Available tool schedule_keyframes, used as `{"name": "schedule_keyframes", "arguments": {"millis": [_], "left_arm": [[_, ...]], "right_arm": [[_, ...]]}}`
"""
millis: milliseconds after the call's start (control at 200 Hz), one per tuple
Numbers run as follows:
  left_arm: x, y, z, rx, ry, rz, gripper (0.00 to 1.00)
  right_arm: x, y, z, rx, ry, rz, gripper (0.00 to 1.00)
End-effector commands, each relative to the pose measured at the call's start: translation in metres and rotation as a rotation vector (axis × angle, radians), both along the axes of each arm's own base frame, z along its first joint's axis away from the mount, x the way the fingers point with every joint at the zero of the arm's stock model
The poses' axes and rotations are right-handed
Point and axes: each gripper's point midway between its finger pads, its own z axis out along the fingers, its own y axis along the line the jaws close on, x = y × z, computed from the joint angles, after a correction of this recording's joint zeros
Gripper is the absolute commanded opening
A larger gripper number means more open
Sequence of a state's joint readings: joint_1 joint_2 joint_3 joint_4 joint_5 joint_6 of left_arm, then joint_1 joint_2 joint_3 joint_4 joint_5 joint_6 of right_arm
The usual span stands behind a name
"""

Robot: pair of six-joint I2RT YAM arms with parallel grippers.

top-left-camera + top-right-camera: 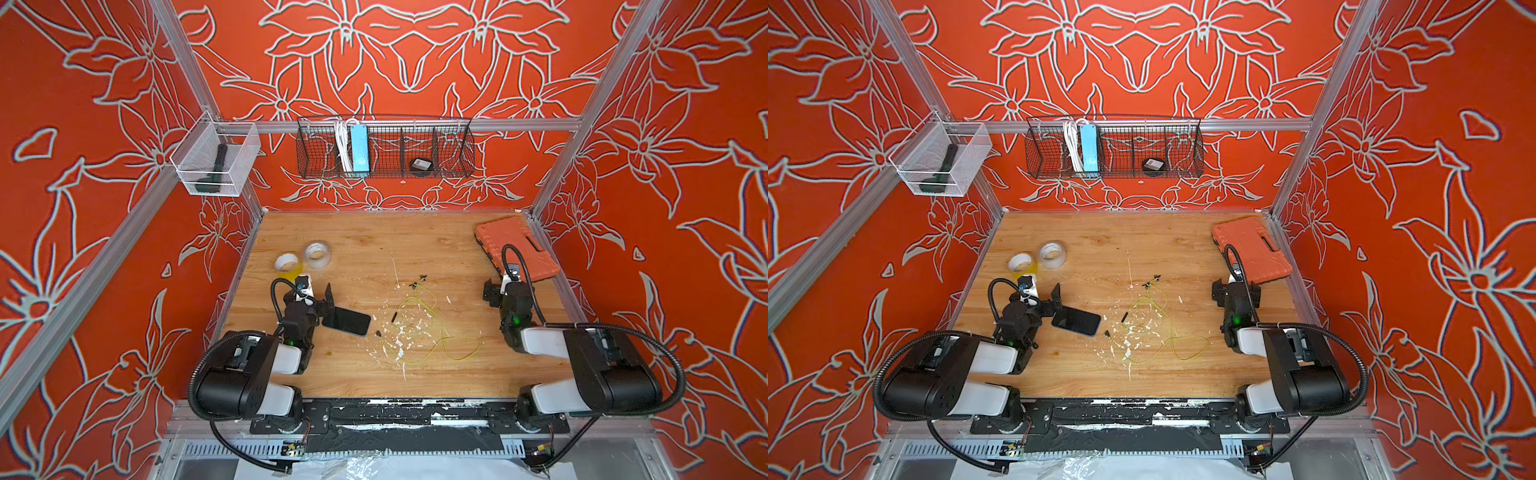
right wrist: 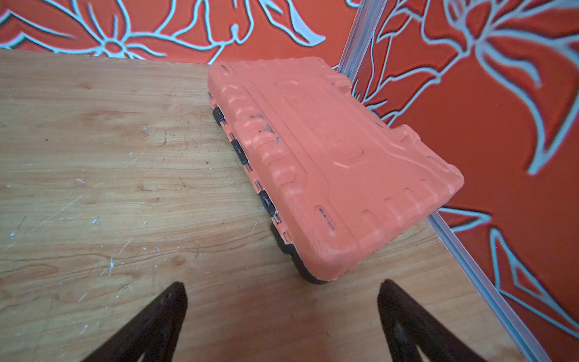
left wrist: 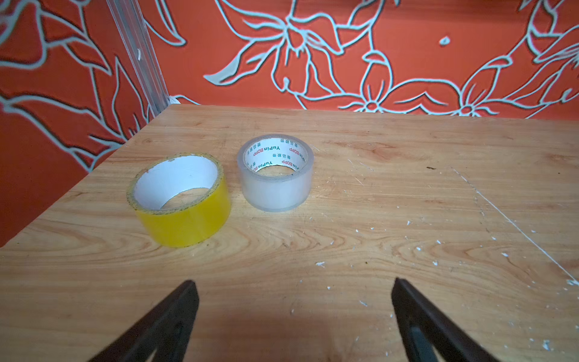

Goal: Plug wired earphones into phones
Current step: Pick up the wired earphone from the center of the board.

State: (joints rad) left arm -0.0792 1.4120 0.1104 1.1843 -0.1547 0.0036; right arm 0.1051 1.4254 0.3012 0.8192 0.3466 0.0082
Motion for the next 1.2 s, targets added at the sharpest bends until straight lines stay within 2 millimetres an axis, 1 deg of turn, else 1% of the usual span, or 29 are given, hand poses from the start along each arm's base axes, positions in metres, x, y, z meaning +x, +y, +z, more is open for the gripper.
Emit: {"name": "schedule_keyframes", "arguments": {"millis": [0, 1126, 1146, 1181, 1196], "left_arm": [[0.004, 0.0, 0.013, 0.001, -0.047, -0.003, 0.97], [0.003, 0.0, 0.013, 0.001, -0.047, -0.002, 0.97], [0.003, 0.0, 0.013, 0.003, -0.05, -0.001, 0.97], [0.006, -0.001, 0.022, 0.01, -0.074, -0.004, 0.97], [0.008, -0.002, 0.022, 0.015, -0.059, -0.005, 0.97]], "right_arm": [[0.004, 0.0, 0.009, 0.017, -0.033, -0.003, 0.98], [0.002, -0.001, 0.009, 0.015, -0.035, -0.002, 0.97], [0.004, 0.001, 0.014, 0.009, -0.056, 0.007, 0.98], [0.002, 0.006, 0.018, 0.004, -0.063, 0.034, 0.98], [0.001, 0.008, 0.02, 0.0, -0.065, 0.044, 0.98]]}}
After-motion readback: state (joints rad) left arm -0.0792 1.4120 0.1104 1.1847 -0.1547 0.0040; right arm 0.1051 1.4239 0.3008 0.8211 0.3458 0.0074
